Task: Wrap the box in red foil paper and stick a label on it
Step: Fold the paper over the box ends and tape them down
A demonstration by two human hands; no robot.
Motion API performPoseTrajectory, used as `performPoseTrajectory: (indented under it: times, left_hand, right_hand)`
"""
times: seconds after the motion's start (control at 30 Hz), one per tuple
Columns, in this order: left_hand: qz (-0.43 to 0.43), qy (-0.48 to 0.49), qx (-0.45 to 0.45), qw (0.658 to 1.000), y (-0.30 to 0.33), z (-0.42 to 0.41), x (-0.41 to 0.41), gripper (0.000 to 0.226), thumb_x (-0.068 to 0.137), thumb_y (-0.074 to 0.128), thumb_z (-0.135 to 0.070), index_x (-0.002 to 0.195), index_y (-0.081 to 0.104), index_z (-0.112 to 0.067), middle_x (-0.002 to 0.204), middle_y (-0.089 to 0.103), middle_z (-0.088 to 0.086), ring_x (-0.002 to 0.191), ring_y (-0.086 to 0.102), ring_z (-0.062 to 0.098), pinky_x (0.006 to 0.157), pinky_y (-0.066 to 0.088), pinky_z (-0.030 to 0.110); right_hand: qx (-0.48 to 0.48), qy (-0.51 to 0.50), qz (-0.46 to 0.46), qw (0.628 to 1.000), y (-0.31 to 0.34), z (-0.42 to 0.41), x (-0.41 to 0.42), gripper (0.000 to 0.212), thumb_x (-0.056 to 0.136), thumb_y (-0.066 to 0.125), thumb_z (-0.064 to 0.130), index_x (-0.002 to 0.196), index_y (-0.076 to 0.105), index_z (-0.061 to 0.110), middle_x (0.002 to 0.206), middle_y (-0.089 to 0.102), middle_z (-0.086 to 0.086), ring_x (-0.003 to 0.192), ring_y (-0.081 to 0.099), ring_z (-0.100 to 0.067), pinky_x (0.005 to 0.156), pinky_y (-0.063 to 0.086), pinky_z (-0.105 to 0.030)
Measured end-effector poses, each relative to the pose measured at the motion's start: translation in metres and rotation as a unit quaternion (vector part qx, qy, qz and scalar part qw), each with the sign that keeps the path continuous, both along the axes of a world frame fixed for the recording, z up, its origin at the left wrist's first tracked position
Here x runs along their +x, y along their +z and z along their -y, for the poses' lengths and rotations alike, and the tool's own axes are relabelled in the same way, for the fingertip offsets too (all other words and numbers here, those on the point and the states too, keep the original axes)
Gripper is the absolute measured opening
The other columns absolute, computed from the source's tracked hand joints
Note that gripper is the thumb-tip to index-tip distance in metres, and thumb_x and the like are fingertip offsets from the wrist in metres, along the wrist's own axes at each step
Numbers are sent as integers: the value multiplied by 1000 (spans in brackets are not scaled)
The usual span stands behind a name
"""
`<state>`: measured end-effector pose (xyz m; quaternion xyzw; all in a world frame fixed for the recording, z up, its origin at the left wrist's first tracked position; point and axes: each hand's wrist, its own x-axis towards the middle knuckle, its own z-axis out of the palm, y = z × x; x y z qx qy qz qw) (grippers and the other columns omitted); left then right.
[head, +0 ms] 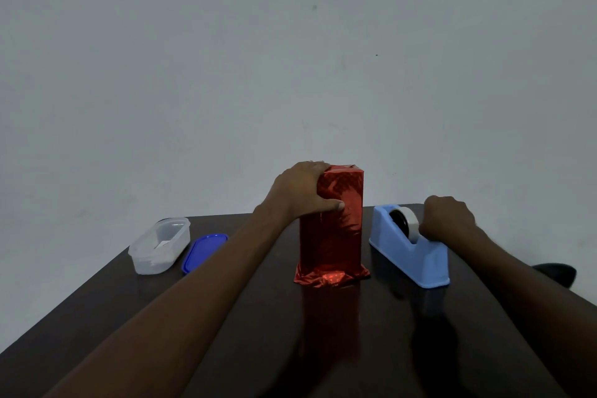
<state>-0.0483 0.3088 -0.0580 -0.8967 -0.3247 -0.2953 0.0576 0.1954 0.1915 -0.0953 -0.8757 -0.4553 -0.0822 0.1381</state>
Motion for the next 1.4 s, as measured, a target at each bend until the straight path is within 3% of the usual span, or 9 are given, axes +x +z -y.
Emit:
performPoseTrajectory:
  times: [0.33,0.43,0.67,0.77,0.83,0.97,1.1,1.2,1.4]
  left_hand:
    - [6,-7,-4,1000,0,-2,2,80,68,70,-67,136,50,-28,131,59,-6,123,52,18,99,45,38]
    - [10,-11,-11,1000,1,-1,2,83,64,63,-69,135,51,-28,131,60,-6,123,52,17,98,45,37]
    - [18,-18,-14,1000,-1,-3,3,82,63,61,-71,133,53,-28,127,62,-6,118,55,17,96,48,39]
    - [17,-13,-19,1000,-2,-7,4,85,62,57,-76,133,53,-30,125,62,-8,117,55,16,95,48,40]
    - [17,-12,-20,1000,-2,-8,5,86,63,57,-76,134,52,-29,127,62,-7,118,55,17,96,48,39]
    - [20,-17,-22,999,-3,-10,5,85,63,59,-75,134,53,-29,127,62,-7,116,56,17,95,49,38]
    - [21,-21,-15,999,-2,-9,5,85,64,60,-72,135,53,-27,129,62,-5,118,56,18,96,47,36]
    - [25,-22,-7,999,-1,-6,6,84,65,62,-67,137,52,-24,134,60,-2,122,54,19,98,43,34]
    - [27,-25,-12,999,0,-3,6,88,62,58,-71,136,54,-24,133,61,-2,122,54,19,97,42,33]
  right_hand:
    - [49,-17,-119,992,7,2,6,23,79,57,6,61,43,11,59,50,-4,50,48,-20,49,35,-22]
    - [84,-15,-186,979,4,3,6,26,80,55,7,61,38,12,58,48,-4,62,64,-27,56,37,-26]
    - [250,-42,-383,888,-10,17,14,11,76,59,9,74,53,0,66,55,-13,56,60,-31,53,39,-25]
    - [311,-25,-457,833,-12,22,16,23,66,60,14,78,60,-5,68,59,-17,59,62,-34,57,49,-38]
    - [336,-15,-493,803,-15,20,22,27,59,58,16,76,62,-5,69,59,-17,61,58,-32,55,44,-38]
    - [346,-12,-511,787,-19,25,23,16,68,62,8,75,64,-5,68,62,-15,63,55,-29,59,49,-40]
    - [330,-7,-531,780,-24,31,25,9,81,62,-5,84,70,-5,82,72,-13,76,64,-27,84,57,-48]
    - [330,12,-556,763,-27,32,25,13,86,62,-6,96,70,-8,95,71,-18,80,65,-27,81,57,-45]
    - [331,23,-564,756,-28,27,11,13,87,62,-6,97,69,-11,83,67,-15,79,64,-26,82,58,-45]
